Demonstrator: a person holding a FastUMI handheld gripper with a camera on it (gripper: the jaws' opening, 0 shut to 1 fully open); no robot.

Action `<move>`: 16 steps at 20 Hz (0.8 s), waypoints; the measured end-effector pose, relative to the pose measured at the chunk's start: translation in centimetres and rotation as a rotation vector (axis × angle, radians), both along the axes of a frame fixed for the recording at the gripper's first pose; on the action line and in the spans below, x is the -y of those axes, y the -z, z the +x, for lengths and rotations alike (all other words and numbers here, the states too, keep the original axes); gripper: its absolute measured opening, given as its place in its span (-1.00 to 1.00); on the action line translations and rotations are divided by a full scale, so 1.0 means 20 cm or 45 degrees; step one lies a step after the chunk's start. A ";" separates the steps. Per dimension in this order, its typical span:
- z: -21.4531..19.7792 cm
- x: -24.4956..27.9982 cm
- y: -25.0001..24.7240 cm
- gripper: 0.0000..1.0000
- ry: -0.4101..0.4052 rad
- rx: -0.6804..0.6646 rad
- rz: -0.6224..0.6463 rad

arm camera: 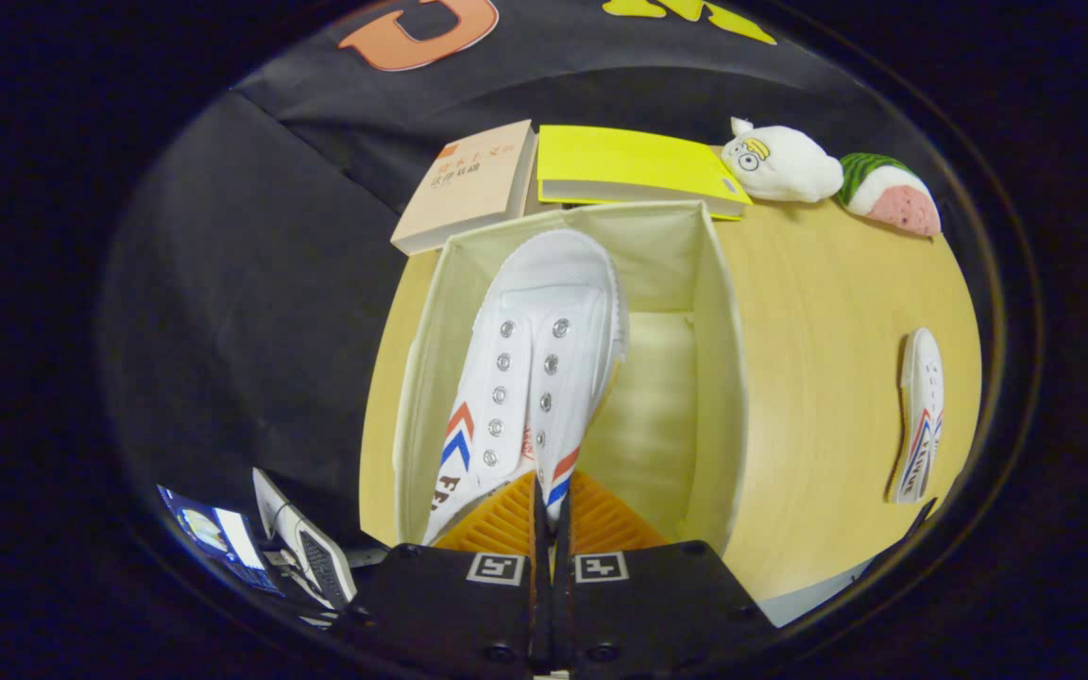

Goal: Open the storage box then place both shoes into the box .Put the left shoe in first, then the right shoe, with the right side of both shoes facing outward in a uniform manner.

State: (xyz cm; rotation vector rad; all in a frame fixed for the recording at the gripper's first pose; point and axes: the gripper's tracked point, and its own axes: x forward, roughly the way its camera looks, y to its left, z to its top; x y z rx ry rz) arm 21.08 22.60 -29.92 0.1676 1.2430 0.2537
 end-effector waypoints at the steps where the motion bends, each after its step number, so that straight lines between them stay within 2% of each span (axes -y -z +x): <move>1: 0.03 -0.03 0.04 -0.89 0.009 -0.009 -0.015; 4: 0.08 -0.10 0.18 -0.89 0.035 -0.070 -0.059; 10: 0.11 -0.13 0.38 -0.89 -0.065 -0.094 -0.204; 13: 0.11 -0.14 0.44 -0.87 -0.033 -0.175 -0.185; 16: 0.10 -0.15 0.46 -0.74 -0.018 -0.203 -0.139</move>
